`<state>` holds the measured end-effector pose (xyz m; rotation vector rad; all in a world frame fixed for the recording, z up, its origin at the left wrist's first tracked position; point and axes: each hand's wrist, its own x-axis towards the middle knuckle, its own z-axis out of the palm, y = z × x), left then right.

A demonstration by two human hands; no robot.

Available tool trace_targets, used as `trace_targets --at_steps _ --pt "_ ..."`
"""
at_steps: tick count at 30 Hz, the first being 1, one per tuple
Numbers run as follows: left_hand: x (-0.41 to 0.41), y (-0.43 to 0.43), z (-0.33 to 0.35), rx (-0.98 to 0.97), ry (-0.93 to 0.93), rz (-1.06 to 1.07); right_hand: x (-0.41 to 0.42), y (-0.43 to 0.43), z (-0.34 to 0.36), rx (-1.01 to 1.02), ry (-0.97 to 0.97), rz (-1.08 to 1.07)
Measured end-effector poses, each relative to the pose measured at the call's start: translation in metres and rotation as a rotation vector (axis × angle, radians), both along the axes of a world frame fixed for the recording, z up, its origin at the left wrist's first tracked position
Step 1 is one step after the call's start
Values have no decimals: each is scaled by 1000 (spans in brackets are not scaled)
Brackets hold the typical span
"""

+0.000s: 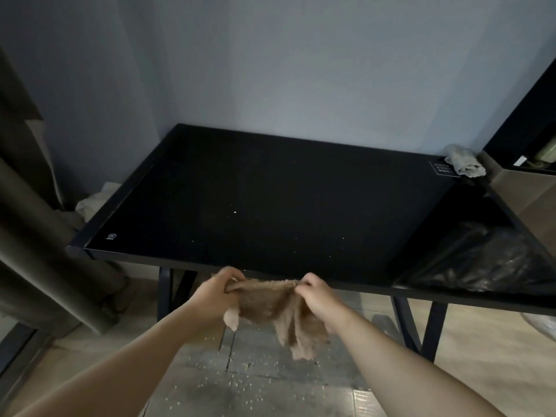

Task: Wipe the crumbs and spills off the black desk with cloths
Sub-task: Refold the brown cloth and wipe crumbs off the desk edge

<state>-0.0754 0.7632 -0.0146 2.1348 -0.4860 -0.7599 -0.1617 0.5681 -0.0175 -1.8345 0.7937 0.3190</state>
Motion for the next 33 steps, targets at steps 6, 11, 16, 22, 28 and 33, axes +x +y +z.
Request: trace_targets --at_steps 6,11,16,22,28,33 --pt "-10 -8 9 17 144 -84 5 14 10 560 -92 -390" --pt "-6 -25 2 -146 267 68 14 28 31 777 -87 -491" --pt "1 -33 1 -325 409 421 18 41 19 -32 -327 -516" --pt "12 -43 10 -480 724 428 12 51 6 162 -373 -69" --pt "23 -75 15 -105 110 46 -7 2 11 -124 -456 -374" --pt "55 -94 -11 303 -556 -183 -12 -90 7 -653 -310 -553"
